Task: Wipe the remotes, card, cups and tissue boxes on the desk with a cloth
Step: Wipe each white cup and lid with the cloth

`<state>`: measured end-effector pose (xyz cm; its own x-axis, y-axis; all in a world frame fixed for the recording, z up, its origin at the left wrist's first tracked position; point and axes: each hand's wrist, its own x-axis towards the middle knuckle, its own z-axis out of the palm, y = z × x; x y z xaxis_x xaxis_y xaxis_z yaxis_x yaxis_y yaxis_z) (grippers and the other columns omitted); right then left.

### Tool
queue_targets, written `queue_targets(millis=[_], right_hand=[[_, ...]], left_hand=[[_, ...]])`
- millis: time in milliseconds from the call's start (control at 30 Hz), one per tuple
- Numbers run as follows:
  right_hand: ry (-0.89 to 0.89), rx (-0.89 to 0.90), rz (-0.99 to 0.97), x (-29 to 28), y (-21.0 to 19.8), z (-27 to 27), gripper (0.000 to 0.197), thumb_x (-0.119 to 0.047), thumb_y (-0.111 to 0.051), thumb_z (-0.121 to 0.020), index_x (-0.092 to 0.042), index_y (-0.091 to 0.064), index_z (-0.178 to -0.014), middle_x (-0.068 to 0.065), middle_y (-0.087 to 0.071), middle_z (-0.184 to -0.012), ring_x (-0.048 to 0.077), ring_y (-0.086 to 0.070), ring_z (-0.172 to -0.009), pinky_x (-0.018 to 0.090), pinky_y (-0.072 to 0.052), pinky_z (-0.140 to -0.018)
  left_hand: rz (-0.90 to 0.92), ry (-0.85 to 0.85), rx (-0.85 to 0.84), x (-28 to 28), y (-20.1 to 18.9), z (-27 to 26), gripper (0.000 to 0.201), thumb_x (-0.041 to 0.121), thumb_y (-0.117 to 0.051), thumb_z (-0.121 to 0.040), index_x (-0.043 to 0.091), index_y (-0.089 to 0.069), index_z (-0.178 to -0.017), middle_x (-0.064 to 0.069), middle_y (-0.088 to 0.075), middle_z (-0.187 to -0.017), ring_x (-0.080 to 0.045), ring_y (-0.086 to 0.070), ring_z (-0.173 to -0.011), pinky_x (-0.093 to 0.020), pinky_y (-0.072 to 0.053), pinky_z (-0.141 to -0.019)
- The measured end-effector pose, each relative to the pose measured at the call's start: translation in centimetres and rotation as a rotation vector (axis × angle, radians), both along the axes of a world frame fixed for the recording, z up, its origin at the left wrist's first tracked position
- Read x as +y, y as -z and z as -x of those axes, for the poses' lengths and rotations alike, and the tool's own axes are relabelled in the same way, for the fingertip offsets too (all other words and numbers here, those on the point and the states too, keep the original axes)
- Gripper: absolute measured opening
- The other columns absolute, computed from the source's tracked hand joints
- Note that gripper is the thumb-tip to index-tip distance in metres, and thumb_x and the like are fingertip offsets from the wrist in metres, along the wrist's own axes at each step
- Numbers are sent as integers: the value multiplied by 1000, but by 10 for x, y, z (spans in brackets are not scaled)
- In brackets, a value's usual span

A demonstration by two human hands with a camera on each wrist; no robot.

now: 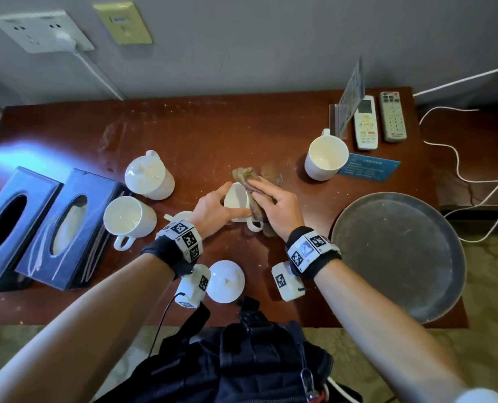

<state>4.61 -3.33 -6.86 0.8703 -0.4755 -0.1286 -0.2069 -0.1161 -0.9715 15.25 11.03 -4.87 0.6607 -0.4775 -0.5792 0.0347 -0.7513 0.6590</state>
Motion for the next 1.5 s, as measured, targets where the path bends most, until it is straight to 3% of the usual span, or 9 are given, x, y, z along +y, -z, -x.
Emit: queue_targets(millis=[233,400,500,667,833,1000,1167,1367,1500], right_hand=[[26,128,-106,-21,21,-6,38,-19,-55,-98,-24,-58,-135,-6,-56,-140,10,-47,-132,41,-33,-116],[-192,62,-139,-14,9,-4,56,-5,-59,-92,-41,-53,-134,-10,-37,-153,-1,-28,-142,16,-24,-114],[-200,73,-231,-23,13,4,63,-3,-60,-93,-48,-46,-135,-14,-44,-147,2,-38,-137,29,-30,-117],[-75,112,-164,-28,13,-4,55,-3,-59,-94,-33,-50,-139,-11,-50,-139,9,-45,-133,37,-31,-117],[-171,11,23,-14,10,-5,45,-6,-55,-97,-31,-55,-134,-14,-47,-141,-5,-37,-133,5,-25,-107],[-61,171,-14,-35,24,-8,39,-10,-50,-100,-26,-58,-135,-4,-54,-142,13,-45,-135,35,-31,-117],[75,95,-84,-39,8,-12,38,-8,-46,-101,-19,-57,-135,-5,-56,-137,11,-49,-128,31,-35,-114],[-210,42,101,-10,9,4,40,-12,-52,-100,-26,-56,-137,-10,-50,-142,-4,-35,-133,7,-23,-109],[-50,168,19,-21,21,1,39,-16,-47,-103,-26,-52,-140,-8,-48,-144,10,-40,-137,20,-28,-111]], left_hand=[[53,-67,61,-3,2,-5,76,35,-82,-79,23,-46,-144,-9,-63,-118,-24,-67,-98,-40,-61,-80],[80,-130,152,-1,10,-12,94,50,-83,-61,19,-49,-143,-10,-57,-87,-11,-55,-61,-25,-53,-62],[88,-121,176,-5,8,-13,101,54,-81,-50,16,-52,-139,-29,-54,-93,-10,-52,-56,-23,-49,-57],[61,-84,130,-10,7,-15,78,46,-80,-71,17,-52,-139,-10,-63,-109,-16,-61,-74,-24,-55,-61],[3,-49,83,-4,5,-10,87,39,-80,-79,23,-36,-152,-10,-55,-131,-25,-64,-104,-31,-62,-73],[-5,-32,90,-3,8,-10,90,36,-82,-77,24,-34,-153,-11,-55,-131,-27,-60,-111,-39,-62,-79],[-18,5,64,0,9,-7,96,35,-83,-75,22,-29,-154,-13,-56,-132,-27,-60,-110,-38,-62,-79],[-1,-55,96,3,12,-4,105,40,-85,-67,25,-30,-155,-14,-55,-136,-25,-62,-109,-39,-62,-79],[32,-77,127,3,7,-2,93,44,-83,-63,21,-43,-144,-11,-59,-124,-27,-62,-106,-43,-62,-78]])
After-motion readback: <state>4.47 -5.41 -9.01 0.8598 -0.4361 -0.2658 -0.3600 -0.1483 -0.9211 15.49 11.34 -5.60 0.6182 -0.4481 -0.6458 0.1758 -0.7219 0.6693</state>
